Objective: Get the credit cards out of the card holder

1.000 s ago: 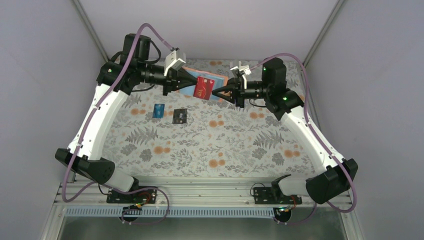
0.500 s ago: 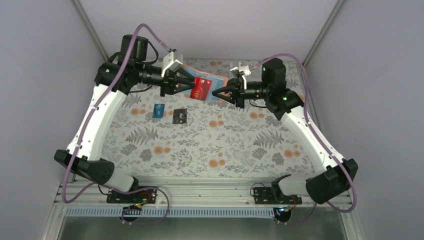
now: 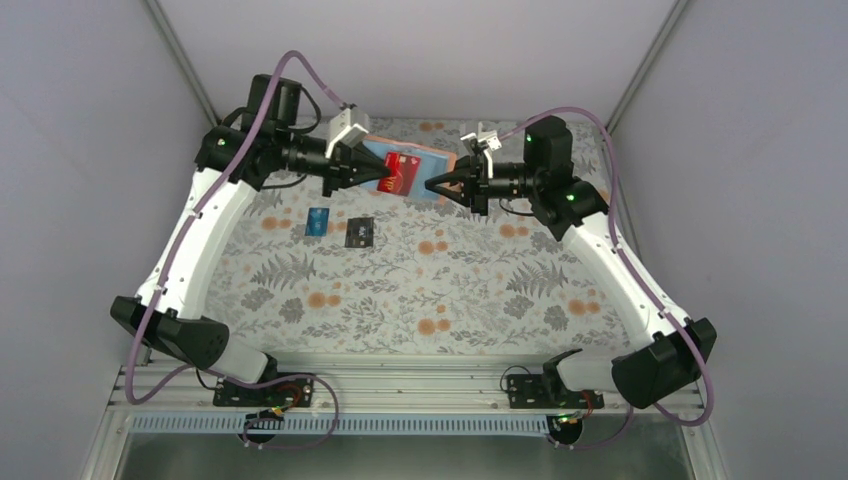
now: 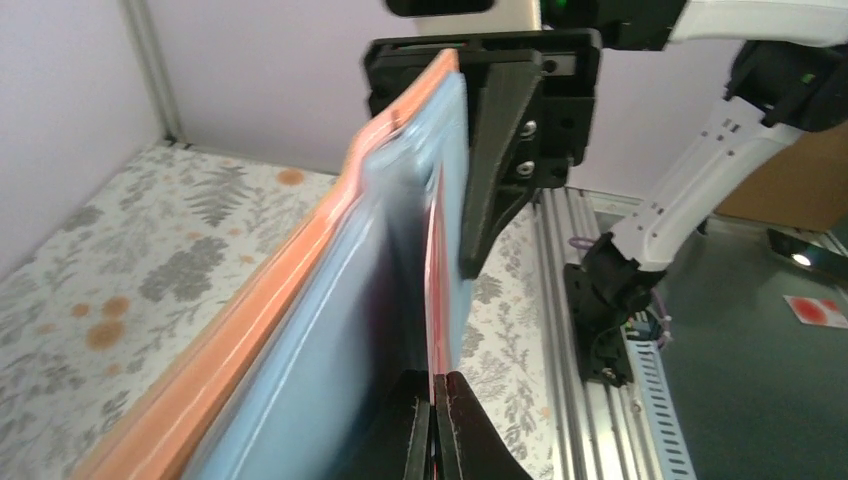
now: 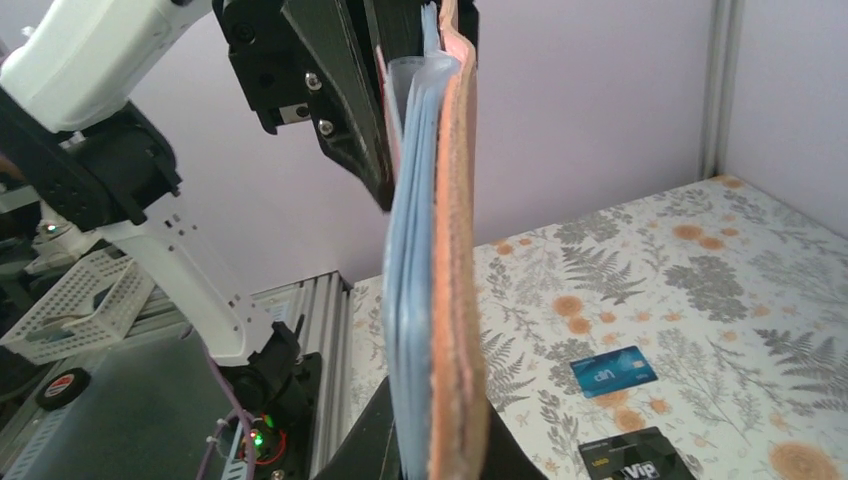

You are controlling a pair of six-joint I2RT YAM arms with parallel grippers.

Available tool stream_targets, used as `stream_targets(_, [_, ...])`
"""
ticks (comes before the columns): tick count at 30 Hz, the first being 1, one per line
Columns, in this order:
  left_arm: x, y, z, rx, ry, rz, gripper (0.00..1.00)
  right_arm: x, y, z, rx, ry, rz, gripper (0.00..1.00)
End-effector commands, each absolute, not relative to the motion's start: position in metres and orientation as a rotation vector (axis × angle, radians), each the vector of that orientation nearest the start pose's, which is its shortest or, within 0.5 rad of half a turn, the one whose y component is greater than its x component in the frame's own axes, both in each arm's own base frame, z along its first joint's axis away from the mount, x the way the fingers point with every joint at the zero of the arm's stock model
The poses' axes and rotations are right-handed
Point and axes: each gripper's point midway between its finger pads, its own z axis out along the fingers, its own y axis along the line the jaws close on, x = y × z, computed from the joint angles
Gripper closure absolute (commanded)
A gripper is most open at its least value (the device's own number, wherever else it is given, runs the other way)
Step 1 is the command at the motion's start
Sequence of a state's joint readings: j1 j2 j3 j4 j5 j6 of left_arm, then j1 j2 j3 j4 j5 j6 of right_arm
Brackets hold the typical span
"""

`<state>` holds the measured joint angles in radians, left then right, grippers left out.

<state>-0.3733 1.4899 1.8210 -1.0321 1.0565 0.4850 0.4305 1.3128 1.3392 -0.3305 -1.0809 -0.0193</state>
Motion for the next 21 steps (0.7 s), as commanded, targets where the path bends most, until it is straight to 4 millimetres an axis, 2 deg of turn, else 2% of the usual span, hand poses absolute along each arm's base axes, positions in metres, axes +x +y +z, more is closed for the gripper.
stream_targets(1, [0.275, -0.23, 0.42, 1.219, 1.628, -0.991, 0.98, 0.261, 0.271, 0.4, -1.054, 1.531, 1.203, 0.96])
stream_targets(5, [0.312, -0.184, 0.384, 1.054, 1.822, -0.91, 0.98, 0.294, 0.254, 0.382, -0.902, 1.659, 1.166, 0.96])
stream_targets(8, [0.323, -0.152, 0.346, 0.927, 1.957, -0.941, 0.98, 0.313, 0.243, 0.367, -0.817, 1.742, 1.142, 0.96])
stream_targets(10, [0.324, -0.13, 0.304, 0.82, 2.09, -0.955, 0.98, 0.32, 0.241, 0.357, -0.785, 1.791, 1.123, 0.96])
stream_targets(13, [0.315, -0.1, 0.219, 0.672, 2.38, -0.923, 0.98, 0.319, 0.241, 0.349, -0.787, 1.812, 1.134, 0.96])
stream_targets(15, [0.308, -0.082, 0.181, 0.569, 2.493, -0.945, 0.98, 0.319, 0.241, 0.346, -0.791, 1.816, 1.134, 0.96])
stream_targets(17, [0.313, -0.061, 0.163, 0.48, 2.543, -0.888, 0.98, 0.319, 0.242, 0.346, -0.795, 1.817, 1.139, 0.96])
stream_targets(21, [0.319, -0.042, 0.127, 0.386, 2.642, -0.965, 0.98, 0.319, 0.243, 0.345, -0.799, 1.806, 1.154, 0.96])
